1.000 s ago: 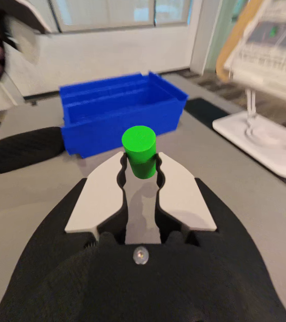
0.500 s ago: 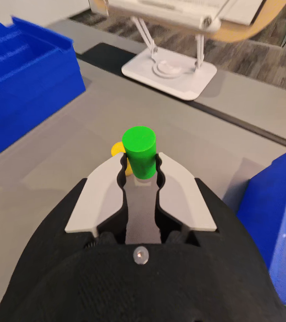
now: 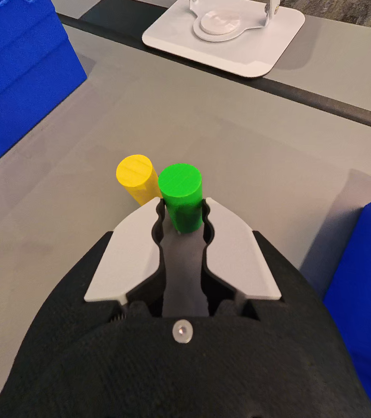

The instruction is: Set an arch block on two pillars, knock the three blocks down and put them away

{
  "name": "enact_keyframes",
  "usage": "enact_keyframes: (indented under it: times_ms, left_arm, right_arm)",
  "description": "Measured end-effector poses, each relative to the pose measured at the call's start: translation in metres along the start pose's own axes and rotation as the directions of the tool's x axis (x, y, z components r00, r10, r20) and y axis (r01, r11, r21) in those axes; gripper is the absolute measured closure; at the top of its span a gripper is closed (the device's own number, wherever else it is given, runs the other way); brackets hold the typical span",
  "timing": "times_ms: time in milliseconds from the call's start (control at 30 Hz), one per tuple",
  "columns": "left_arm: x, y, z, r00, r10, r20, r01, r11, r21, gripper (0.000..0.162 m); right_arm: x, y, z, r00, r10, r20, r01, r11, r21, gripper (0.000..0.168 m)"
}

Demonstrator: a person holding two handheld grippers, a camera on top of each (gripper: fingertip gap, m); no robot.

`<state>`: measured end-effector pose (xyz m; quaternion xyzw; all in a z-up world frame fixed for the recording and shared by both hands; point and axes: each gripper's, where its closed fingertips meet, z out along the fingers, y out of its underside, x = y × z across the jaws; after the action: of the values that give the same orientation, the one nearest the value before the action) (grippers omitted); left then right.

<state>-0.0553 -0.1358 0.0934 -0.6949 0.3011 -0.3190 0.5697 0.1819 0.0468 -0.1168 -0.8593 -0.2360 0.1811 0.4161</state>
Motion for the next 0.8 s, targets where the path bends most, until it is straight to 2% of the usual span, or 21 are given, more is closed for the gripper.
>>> enact_keyframes:
  times_ms: [233,800]
  left_arm:
    - [0.000,0.004,0.001,1.000,-0.011,-0.002,0.011,1.000,-0.011,0.088]
    - [-0.017,0.006,-0.005,0.998,-0.058,0.034,0.058,0.998,0.004,0.086]
  right_arm:
    - [0.002,0.003,0.001,0.999,0.033,0.021,-0.033,0.999,-0.008,0.136]
    - [0.014,0.013,-0.004,0.999,0.015,-0.040,-0.015,1.000,-0.009,0.135]
